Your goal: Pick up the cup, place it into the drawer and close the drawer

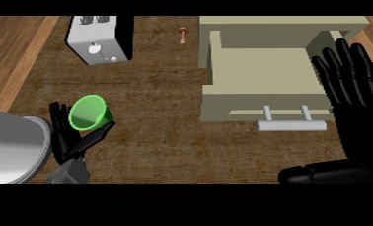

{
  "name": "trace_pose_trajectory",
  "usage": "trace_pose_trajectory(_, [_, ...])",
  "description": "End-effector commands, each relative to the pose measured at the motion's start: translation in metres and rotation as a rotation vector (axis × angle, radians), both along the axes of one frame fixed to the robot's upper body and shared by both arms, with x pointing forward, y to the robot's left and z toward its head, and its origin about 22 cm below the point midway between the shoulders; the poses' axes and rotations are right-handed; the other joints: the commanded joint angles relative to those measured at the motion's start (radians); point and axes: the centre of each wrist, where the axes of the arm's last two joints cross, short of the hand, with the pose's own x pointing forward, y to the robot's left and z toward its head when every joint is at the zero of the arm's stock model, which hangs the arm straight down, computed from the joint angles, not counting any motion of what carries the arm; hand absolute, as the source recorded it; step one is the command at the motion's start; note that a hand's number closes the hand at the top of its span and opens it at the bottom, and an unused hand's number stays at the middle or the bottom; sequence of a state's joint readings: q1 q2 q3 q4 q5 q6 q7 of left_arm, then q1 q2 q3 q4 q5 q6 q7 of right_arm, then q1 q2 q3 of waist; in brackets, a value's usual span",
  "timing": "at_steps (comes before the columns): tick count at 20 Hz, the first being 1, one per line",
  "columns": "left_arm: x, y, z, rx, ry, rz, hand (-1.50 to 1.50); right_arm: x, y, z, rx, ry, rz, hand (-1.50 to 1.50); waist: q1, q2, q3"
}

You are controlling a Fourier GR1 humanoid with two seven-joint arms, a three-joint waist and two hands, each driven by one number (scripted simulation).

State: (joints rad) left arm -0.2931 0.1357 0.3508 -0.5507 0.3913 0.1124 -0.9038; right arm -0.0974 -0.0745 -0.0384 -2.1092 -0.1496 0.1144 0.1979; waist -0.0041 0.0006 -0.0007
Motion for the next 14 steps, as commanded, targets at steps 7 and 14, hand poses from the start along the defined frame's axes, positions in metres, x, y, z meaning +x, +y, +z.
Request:
trace_pose_trajectory(7, [0.015, -0.026, -0.01, -0.119, -0.101, -0.098, -1.5, 0.014, 0.01, -0.003, -0.007, 0.009, 0.014, -1.5, -0.006, 0.004, -0.001])
trace_pose_trajectory(14, [0.015, 0.003, -0.002, -0.12, -0.194, -0.147, 1.5, 0.003, 0.003, 0.008, -0.004, 0.003, 0.038, -1.5, -0.005, 0.002, -0.001])
